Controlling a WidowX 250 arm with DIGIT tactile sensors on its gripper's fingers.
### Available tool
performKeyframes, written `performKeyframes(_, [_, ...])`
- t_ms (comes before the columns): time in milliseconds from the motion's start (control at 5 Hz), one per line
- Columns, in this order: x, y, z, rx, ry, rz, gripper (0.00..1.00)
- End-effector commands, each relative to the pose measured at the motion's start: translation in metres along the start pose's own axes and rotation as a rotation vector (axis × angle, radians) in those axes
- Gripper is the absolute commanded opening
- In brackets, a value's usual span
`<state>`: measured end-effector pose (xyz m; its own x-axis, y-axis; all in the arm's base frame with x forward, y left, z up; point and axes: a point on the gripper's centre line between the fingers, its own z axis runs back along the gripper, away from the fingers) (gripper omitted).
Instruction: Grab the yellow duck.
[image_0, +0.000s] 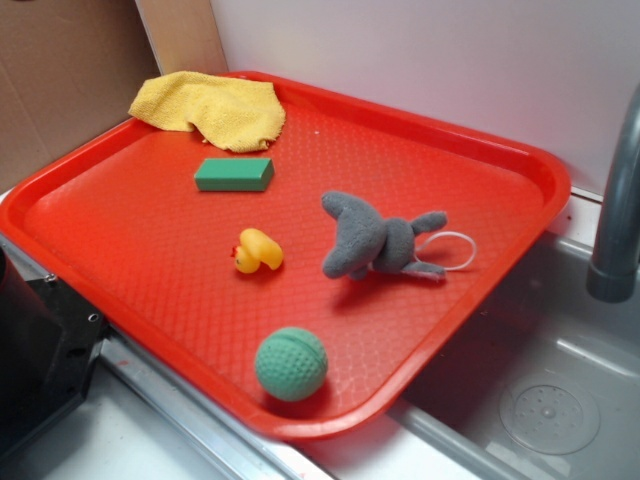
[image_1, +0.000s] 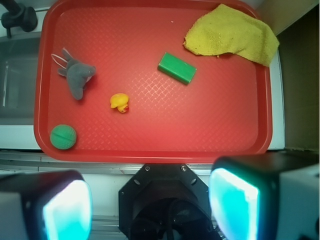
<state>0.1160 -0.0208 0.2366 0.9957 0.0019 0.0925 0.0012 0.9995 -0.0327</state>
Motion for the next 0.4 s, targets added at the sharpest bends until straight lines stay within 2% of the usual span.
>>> performKeyframes(0, [0.000,0.000,0.000,0.000,0.000,0.000,1.00])
performKeyframes(200, [0.001,-0.008,-0.019,0.012,-0.011,0.050,1.00])
